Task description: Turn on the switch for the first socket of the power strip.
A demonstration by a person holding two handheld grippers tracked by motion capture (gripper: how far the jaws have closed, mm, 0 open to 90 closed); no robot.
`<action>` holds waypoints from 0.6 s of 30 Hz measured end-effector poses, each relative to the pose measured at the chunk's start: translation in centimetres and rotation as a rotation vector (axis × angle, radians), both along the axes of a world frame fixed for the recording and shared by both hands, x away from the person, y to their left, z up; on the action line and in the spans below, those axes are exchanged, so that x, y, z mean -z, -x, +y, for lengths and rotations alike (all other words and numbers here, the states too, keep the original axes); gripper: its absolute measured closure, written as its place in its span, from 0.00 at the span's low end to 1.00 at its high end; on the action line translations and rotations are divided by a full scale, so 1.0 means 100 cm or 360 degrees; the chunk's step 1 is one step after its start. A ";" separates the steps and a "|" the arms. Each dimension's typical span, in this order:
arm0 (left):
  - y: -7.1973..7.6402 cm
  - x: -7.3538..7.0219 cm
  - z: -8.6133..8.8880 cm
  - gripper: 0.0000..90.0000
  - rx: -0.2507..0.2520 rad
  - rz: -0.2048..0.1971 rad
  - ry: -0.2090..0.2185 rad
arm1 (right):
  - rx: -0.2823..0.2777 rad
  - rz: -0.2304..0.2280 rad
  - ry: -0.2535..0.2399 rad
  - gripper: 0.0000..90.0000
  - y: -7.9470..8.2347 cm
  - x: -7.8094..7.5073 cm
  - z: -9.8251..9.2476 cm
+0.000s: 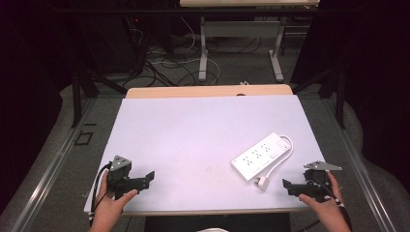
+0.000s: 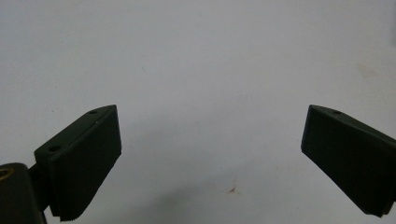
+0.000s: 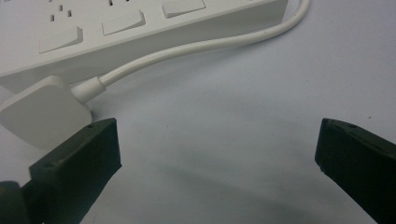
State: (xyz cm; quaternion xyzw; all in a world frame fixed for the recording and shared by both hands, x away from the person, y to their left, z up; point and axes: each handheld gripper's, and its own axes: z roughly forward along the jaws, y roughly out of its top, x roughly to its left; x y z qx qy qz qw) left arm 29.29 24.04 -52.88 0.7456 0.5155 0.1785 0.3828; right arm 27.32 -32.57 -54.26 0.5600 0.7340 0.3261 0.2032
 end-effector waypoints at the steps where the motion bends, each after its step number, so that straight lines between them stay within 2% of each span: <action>1: 0.000 -0.001 0.001 0.05 0.0016 0.0021 -0.0001 | 0.0003 0.0000 0.0000 0.00 0.000 0.000 0.000; 10: 0.000 -0.001 0.001 0.05 0.0001 0.0017 0.0005 | 0.0023 -0.0010 -0.0012 0.00 -0.001 0.000 0.000; 18: 0.001 0.000 0.002 0.05 0.0007 0.0020 -0.0003 | 0.0002 -0.0013 -0.0008 0.00 -0.003 0.001 0.002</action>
